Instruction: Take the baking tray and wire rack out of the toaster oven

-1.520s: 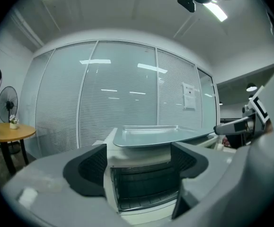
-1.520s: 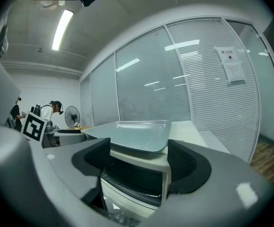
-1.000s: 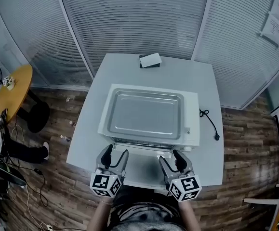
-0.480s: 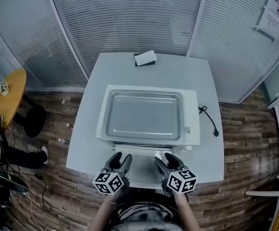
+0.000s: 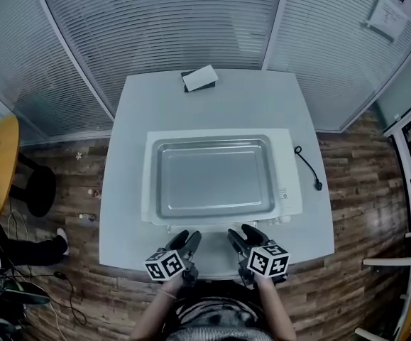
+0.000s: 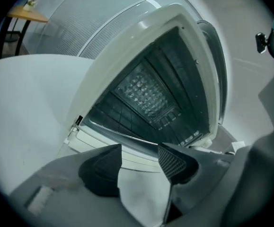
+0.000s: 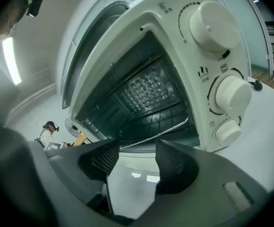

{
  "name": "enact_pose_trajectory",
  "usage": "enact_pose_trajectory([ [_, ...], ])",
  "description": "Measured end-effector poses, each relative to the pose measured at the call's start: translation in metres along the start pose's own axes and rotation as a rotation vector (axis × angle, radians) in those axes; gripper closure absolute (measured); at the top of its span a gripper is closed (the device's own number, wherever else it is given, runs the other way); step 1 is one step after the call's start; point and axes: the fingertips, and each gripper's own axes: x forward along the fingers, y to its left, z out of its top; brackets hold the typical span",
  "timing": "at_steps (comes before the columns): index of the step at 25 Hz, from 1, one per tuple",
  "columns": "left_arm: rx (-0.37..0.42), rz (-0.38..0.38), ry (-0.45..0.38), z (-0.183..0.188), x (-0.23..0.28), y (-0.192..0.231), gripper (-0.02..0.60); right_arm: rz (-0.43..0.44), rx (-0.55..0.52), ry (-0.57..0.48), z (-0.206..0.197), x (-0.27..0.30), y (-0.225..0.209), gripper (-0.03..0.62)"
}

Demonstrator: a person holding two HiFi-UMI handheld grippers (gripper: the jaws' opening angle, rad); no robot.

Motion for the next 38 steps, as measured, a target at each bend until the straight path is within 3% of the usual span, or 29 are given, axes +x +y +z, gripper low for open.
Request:
enact_pose_trajectory([
  [3,-0.109,-0.04,-0.006,0.004,0.014,0.007,0.342,0.009,0.085,-0.007,-0.001,0.015,-0.003,0.35],
  [6,-0.221,-0.117,-0.067,0.018,0.027,0.009,0.342,0.013,0.17,-0.016,-0.001,0.027,-0.009,0.35],
  [12,-0.421,-0.226,-0.136,0.023,0.047,0.018,0.362,-0.001,0.204,-0.029,0.002,0.049,-0.02,0.352],
  [16,-0.507,-0.272,-0.163,0.027,0.056,0.017,0.398,0.019,0.301,-0.078,0.01,0.059,-0.026,0.439],
  [19,-0.528,-0.289,-0.184,0.031,0.059,0.018,0.462,0.04,0.336,-0.096,0.012,0.061,-0.029,0.524],
  [22,-0.558,-0.292,-0.191,0.03,0.058,0.02,0.525,0.068,0.345,-0.096,0.012,0.06,-0.026,0.538],
  [29,-0.573,-0.322,-0.204,0.024,0.044,0.014,0.541,0.126,0.379,-0.106,0.008,0.048,-0.018,0.559],
  [38,-0.531,-0.345,-0.258,0.004,0.008,0.005,0.548,0.179,0.377,-0.062,-0.015,0.023,-0.003,0.557],
])
